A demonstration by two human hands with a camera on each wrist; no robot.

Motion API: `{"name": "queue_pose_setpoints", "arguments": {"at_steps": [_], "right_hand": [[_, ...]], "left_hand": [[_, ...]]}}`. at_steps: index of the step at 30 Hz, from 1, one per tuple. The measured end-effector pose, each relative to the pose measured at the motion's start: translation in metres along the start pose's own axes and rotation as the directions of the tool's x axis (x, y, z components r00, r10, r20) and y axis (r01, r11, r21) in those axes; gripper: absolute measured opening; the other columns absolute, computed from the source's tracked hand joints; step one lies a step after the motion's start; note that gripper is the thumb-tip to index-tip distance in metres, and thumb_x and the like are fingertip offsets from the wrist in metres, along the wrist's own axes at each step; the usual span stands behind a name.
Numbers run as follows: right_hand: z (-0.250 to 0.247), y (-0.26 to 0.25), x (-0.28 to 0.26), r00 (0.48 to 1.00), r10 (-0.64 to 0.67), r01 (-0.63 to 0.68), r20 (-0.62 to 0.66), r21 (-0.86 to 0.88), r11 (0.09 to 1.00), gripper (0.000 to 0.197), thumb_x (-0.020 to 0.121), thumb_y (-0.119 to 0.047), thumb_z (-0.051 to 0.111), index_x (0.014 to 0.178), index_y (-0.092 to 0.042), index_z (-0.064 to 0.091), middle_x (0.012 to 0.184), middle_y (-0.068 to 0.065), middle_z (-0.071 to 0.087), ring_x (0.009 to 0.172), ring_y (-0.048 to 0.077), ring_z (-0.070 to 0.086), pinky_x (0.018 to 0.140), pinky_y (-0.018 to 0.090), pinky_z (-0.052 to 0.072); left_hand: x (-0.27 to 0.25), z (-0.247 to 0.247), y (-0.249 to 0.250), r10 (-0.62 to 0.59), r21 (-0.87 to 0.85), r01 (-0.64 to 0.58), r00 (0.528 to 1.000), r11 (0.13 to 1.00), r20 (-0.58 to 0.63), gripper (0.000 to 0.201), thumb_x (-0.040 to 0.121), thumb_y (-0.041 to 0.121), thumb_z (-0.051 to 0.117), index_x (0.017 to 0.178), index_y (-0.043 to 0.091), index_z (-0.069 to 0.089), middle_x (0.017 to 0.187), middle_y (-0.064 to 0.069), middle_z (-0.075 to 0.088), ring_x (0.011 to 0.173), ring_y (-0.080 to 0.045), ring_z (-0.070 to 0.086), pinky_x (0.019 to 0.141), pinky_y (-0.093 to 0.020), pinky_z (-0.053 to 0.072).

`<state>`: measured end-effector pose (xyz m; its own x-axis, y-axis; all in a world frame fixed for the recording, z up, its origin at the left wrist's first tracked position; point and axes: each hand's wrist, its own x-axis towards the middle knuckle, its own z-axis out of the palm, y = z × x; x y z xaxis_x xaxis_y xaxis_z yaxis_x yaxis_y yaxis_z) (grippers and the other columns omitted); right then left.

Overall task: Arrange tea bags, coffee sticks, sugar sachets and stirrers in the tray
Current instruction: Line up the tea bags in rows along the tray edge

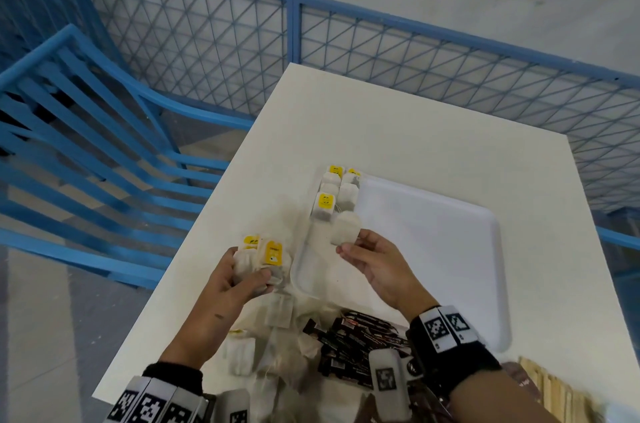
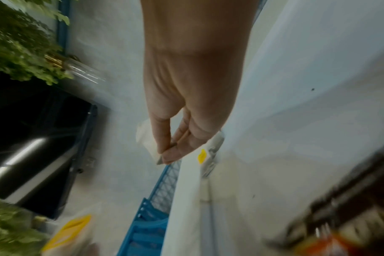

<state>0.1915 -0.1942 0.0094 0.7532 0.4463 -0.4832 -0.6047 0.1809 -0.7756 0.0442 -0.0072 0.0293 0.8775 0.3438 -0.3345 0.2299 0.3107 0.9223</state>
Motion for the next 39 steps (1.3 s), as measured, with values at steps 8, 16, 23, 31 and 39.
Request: {"name": "queue_pose_setpoints", "arguments": {"at_steps": [8,16,23,31,39], "right_hand": [[-0.016,0.000,0.054,0.956,-0.075,-0.037,-0.284,-0.369,0.929,0.007,0.085,-0.003,0.063,0.091,-0.006,0.066,0.076,0.002,0.061,0.069,0.012,0.052,0.064,0.020,0.046],[-0.013,0.006,0.080,0.898,-0.247,-0.066,-0.365,-0.666,0.743,0.014,0.076,-0.016,0.074,0.088,-0.011,0.068,0.084,0.001,0.065,0.082,0.016,0.058,0.082,0.029,0.049],[-0.008,0.009,0.083,0.882,-0.268,-0.079,-0.387,-0.684,0.725,0.021,0.078,-0.016,0.073,0.095,-0.006,0.065,0.087,0.003,0.062,0.083,0.015,0.055,0.073,0.023,0.040],[-0.005,0.008,0.081,0.876,-0.290,-0.049,-0.386,-0.670,0.741,0.036,0.077,-0.016,0.073,0.106,-0.007,0.053,0.072,-0.006,0.053,0.079,0.017,0.053,0.064,0.022,0.039],[0.028,-0.004,0.033,0.989,-0.113,0.014,-0.096,-0.696,0.718,0.013,0.087,-0.028,0.063,0.084,-0.015,0.059,0.073,-0.004,0.061,0.062,0.010,0.052,0.056,0.017,0.039]], "left_hand": [[0.006,0.001,-0.003,-0.050,0.043,0.052,0.998,0.998,-0.047,0.037,0.074,0.024,0.070,0.106,0.009,0.057,0.101,-0.009,0.071,0.096,-0.023,0.067,0.084,-0.029,0.056],[0.007,-0.001,-0.003,-0.069,0.085,0.073,0.996,0.994,-0.054,0.047,0.066,0.032,0.070,0.105,0.009,0.057,0.099,-0.008,0.071,0.095,-0.024,0.067,0.081,-0.026,0.056],[0.009,0.003,0.000,-0.082,0.099,0.089,0.994,0.991,-0.071,0.021,0.086,0.008,0.064,0.106,0.007,0.056,0.099,-0.008,0.070,0.093,-0.022,0.067,0.077,-0.021,0.056],[0.009,0.009,0.003,-0.057,0.122,0.065,0.996,0.990,-0.065,0.020,0.085,0.010,0.066,0.102,0.007,0.056,0.096,-0.009,0.069,0.085,-0.017,0.067,0.071,-0.018,0.054],[0.007,0.010,0.007,-0.011,0.156,0.016,0.999,0.988,-0.033,0.023,0.084,0.011,0.066,0.105,0.006,0.056,0.098,-0.012,0.068,0.086,-0.018,0.066,0.083,-0.031,0.056]]}}
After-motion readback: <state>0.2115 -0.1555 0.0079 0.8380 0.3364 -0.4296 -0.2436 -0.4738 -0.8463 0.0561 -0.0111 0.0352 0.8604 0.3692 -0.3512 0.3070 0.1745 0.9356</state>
